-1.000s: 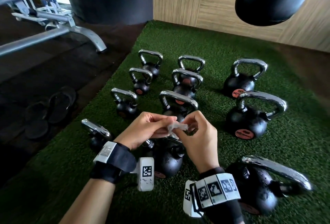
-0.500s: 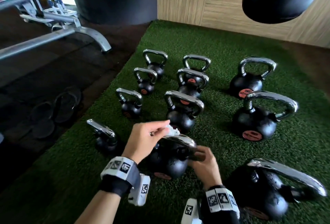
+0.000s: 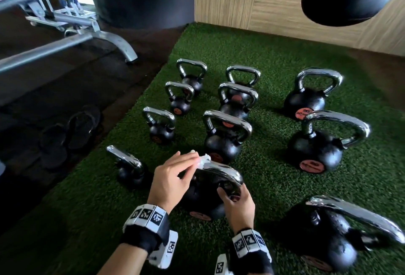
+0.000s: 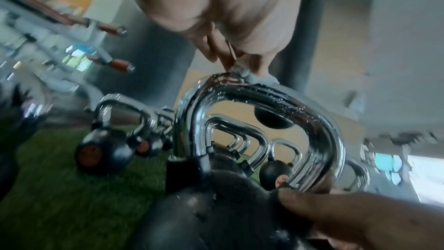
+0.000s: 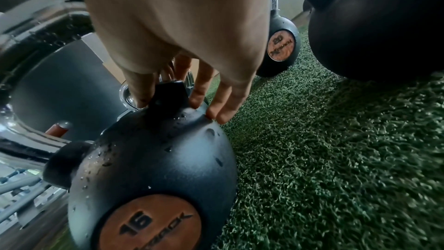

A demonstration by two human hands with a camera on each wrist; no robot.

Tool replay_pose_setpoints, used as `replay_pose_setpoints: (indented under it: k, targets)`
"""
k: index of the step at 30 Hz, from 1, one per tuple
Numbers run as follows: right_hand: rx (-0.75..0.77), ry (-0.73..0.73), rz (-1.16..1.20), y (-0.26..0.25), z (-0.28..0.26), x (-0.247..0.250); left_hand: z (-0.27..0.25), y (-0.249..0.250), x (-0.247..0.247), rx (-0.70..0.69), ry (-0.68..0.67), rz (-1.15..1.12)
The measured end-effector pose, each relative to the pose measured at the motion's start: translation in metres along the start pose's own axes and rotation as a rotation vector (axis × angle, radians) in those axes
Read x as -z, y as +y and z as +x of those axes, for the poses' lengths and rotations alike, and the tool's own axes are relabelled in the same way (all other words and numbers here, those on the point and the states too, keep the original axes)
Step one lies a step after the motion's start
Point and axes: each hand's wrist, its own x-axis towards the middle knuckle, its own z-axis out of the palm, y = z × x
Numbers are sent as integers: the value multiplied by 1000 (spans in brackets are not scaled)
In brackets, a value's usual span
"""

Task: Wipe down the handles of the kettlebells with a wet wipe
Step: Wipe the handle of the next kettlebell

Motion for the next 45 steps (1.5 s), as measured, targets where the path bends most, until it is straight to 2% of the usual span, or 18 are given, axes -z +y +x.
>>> replay_pose_setpoints:
  k: [3, 7, 10, 11, 15, 21, 26, 29, 31, 34, 37, 41, 43, 45]
  targets:
    - [28, -1, -33, 2, 1, 1, -6, -5, -3, 127, 116, -58]
    - [19, -2, -43, 2, 1, 1, -12, -22, -1, 397, 189, -157]
    - [25, 11, -38, 1, 1, 0, -19, -29, -3, 396, 177, -224]
    - [31, 16, -39, 1, 1, 0, -22, -31, -6, 437, 197, -262]
    - [20, 2, -59, 1, 3, 3, -41, -41, -18, 771, 311, -440]
    - [29, -36, -91, 1, 8, 9, -52, -52, -29, 922, 321, -568]
    - [59, -128, -154, -4, 18, 13, -57, -57, -25, 1078, 183, -856]
    - [23, -169, -205, -7, 23, 15, -57, -58, -13, 1010, 57, -871]
    - [20, -174, -210, -9, 24, 18, -56, -55, -12, 907, -7, -687]
    - [43, -202, -219, -12, 22, 23, -51, -54, -15, 766, 33, -387]
    - [60, -230, -188, -12, 16, 34, -42, -58, -18, 656, 2, -240]
    - [202, -256, -237, -1, 3, 41, -25, -63, -28, 659, -41, -106]
    - [299, -260, -262, 0, -3, 41, -12, -61, -37, 608, -75, -11]
    - [357, -327, -285, -3, -10, 37, 2, -56, -46, 561, -129, 66]
